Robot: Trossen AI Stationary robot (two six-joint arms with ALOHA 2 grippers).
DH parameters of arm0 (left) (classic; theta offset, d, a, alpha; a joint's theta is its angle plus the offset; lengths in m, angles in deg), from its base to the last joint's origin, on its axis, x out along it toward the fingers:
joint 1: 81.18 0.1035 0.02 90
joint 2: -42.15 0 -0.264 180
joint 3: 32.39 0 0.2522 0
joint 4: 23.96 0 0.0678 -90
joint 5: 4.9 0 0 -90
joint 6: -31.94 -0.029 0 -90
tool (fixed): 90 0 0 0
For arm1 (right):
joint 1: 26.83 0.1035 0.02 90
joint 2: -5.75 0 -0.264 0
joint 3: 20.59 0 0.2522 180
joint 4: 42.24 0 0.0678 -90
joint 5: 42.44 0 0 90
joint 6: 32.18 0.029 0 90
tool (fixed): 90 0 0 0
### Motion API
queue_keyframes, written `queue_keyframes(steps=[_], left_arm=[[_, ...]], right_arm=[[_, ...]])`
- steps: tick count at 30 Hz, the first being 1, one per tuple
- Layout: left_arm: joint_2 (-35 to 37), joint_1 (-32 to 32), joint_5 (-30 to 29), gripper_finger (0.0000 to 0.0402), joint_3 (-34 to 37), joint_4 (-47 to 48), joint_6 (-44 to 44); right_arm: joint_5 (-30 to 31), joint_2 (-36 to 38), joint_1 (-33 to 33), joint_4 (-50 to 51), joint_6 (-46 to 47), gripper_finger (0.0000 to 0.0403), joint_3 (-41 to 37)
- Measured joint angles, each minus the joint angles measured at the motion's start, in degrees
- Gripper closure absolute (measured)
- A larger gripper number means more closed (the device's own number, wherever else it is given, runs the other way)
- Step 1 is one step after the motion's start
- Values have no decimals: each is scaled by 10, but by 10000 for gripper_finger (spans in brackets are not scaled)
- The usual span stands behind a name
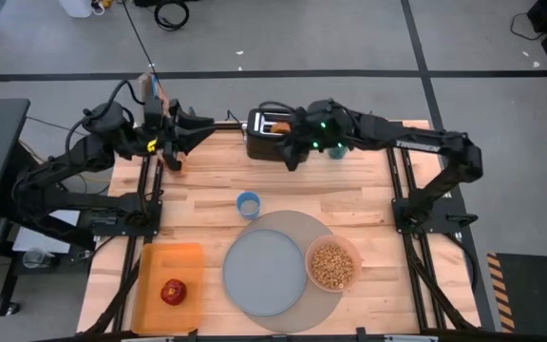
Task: Arrange a breakfast setting
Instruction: Put the bagel bread from the toaster on the gray plate
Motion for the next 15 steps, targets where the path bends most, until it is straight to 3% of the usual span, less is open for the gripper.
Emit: queue_keyframes(steps=[9,15], left_arm=[[0,39,11,257,58,-25,22],[0,81,25,257,80,-75,29]], right_arm=[[-113,-39,-107,35,-89,266,7],[-118,-60,-159,93,-185,247,36]])
